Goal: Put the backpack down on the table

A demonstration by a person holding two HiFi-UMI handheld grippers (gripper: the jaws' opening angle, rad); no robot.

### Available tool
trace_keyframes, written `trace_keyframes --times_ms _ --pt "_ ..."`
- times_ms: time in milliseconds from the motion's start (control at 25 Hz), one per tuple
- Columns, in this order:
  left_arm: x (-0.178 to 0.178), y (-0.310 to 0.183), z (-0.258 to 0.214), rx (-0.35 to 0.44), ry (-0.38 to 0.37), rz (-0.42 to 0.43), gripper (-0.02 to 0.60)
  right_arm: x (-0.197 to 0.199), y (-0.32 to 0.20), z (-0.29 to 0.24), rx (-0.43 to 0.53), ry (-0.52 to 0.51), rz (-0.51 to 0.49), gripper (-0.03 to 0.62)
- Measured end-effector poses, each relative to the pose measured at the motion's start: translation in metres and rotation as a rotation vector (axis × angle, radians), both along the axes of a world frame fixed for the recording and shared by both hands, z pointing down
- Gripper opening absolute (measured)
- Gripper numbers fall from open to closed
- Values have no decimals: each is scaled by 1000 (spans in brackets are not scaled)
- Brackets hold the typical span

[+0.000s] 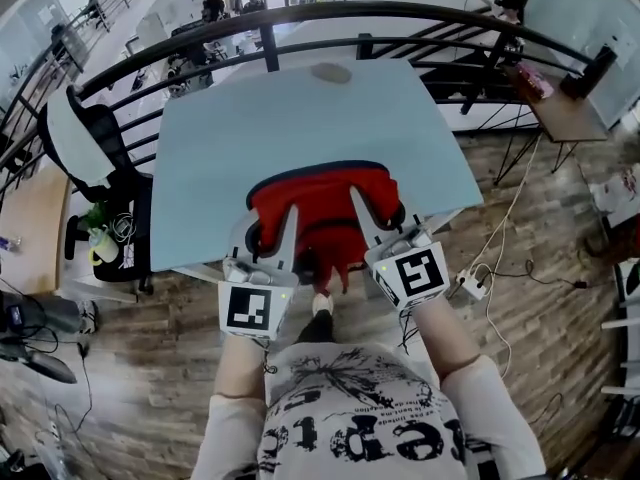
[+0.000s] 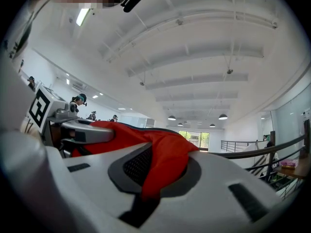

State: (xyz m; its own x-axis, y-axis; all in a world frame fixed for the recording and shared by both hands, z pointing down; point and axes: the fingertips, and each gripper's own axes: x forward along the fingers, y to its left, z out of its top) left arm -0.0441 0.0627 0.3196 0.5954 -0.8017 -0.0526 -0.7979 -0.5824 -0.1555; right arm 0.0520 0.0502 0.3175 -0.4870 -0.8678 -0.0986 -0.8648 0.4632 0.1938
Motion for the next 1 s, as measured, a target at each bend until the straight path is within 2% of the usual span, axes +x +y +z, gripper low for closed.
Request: trace_keyframes --times_ms 440,760,1000 --pt "-9 -179 -21 42 23 13 38 -9 -177 -24 45 -5 18 25" --pt "-1 -288 -15 40 2 -44 38 0 -292 -18 16 -14 -39 25" --pt "13 -378 -8 52 24 -104 38 13 -386 -7 -13 -11 -96 25"
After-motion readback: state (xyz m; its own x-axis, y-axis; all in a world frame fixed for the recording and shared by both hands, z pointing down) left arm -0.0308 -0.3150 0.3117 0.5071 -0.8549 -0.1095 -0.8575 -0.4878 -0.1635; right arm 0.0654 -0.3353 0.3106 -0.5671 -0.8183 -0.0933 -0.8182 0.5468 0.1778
